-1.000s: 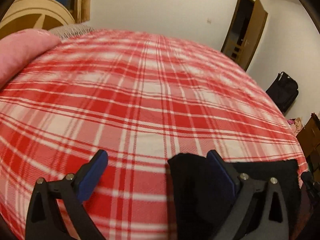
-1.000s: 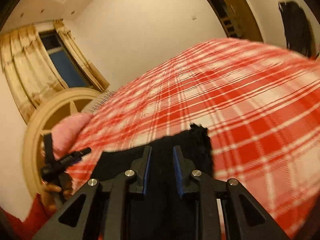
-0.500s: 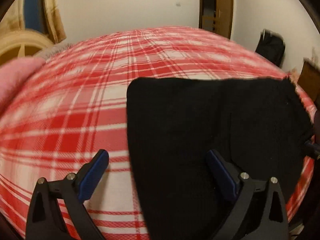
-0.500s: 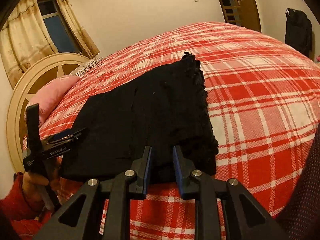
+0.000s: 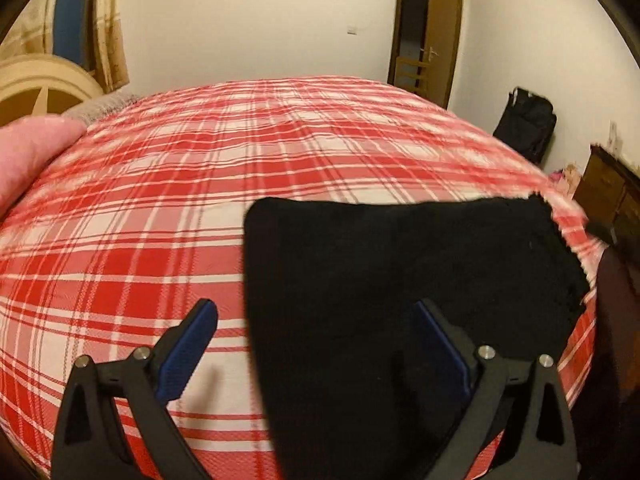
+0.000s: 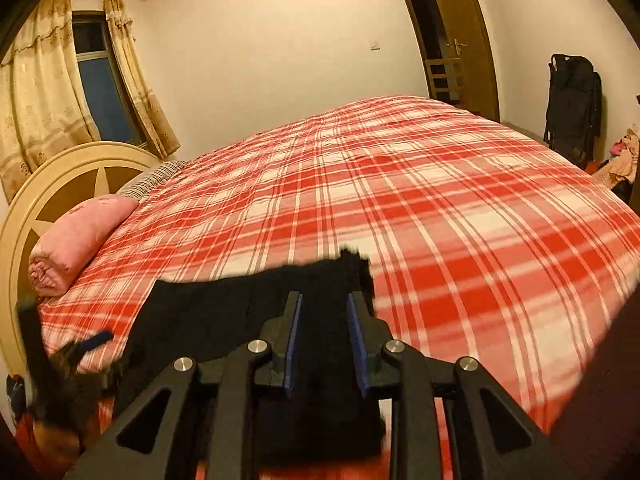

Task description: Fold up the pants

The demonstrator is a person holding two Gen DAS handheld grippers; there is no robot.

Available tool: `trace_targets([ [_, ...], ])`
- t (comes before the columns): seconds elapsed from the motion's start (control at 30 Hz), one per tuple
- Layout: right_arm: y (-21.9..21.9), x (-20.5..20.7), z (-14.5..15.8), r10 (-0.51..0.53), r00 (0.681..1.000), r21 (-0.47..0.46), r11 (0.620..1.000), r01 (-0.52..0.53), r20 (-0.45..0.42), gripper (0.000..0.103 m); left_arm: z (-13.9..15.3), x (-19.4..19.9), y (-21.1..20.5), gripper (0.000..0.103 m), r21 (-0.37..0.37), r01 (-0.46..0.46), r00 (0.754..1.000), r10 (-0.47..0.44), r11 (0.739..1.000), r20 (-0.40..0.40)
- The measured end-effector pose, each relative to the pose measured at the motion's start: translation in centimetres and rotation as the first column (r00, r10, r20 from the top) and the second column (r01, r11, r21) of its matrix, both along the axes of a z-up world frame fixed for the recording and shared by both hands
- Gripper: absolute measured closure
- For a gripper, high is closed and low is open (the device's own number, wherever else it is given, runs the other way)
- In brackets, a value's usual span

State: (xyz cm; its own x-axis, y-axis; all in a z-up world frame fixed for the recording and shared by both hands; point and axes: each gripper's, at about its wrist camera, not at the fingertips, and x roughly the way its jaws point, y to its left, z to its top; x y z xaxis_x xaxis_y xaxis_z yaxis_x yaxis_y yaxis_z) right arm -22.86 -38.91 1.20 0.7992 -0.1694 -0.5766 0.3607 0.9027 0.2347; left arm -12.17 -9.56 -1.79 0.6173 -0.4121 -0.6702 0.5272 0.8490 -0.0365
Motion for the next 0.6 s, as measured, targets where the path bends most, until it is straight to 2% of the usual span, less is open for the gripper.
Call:
trace_targets([
  [0.1, -1.5, 3.5, -1.7, -0.004, 1.0, 0.007, 1.0, 0.005, -0.025, 0.078, -1.1, -0.7, -1.0, 0.003, 0.055, 0.017, 1.0, -0.017, 0.998, 0.0],
  [0.17, -2.4, 5.3, -3.8, -0.002, 0.996, 0.04, 0.999, 0.006, -0.09, 0.078, -1.9, -1.0, -1.3, 0.003, 0.079, 0.023, 1.0, -0.023, 0.997, -0.007],
  [0.2, -3.1, 6.3, -5.7, 0.002, 0.99, 0.088, 0.996, 0.011, -0.144, 0.078, -2.1, -1.0, -1.3, 0.003, 0.082, 0.02, 1.0, -0.019, 0.996, -0.004],
  [0.27, -3.6, 5.7, -6.3, -0.019, 0.997, 0.119, 0.992, 0.027, -0.074, 0.077, -2.4, -0.9, -1.2, 0.002, 0.068, 0.016, 1.0, -0.015, 0.998, -0.008],
  [0.4, -3.4, 4.7, -5.5, -0.019, 0.998, 0.14, 0.99, 0.028, -0.063, 0.077, -2.5, -0.2, -1.0, 0.0, 0.053, -0.003, 0.998, 0.006, 0.999, -0.06],
  [0.5, -2.0, 2.6, -3.8, -0.053, 0.999, 0.125, 0.991, 0.054, -0.006, 0.077, -2.4, -0.3, -1.1, 0.0, 0.066, -0.004, 0.998, 0.008, 0.998, -0.062],
  [0.57, -1.1, 1.4, -2.6, -0.066, 0.997, 0.106, 0.992, 0.062, 0.041, 0.069, -2.2, -0.5, -1.3, 0.0, 0.088, -0.003, 0.999, 0.007, 0.996, -0.045],
  [0.6, -0.6, 0.6, -2.2, -0.071, 0.996, 0.091, 0.994, 0.066, 0.057, 0.058, -2.1, -0.7, -1.3, 0.0, 0.097, -0.003, 0.999, 0.007, 0.995, -0.037],
])
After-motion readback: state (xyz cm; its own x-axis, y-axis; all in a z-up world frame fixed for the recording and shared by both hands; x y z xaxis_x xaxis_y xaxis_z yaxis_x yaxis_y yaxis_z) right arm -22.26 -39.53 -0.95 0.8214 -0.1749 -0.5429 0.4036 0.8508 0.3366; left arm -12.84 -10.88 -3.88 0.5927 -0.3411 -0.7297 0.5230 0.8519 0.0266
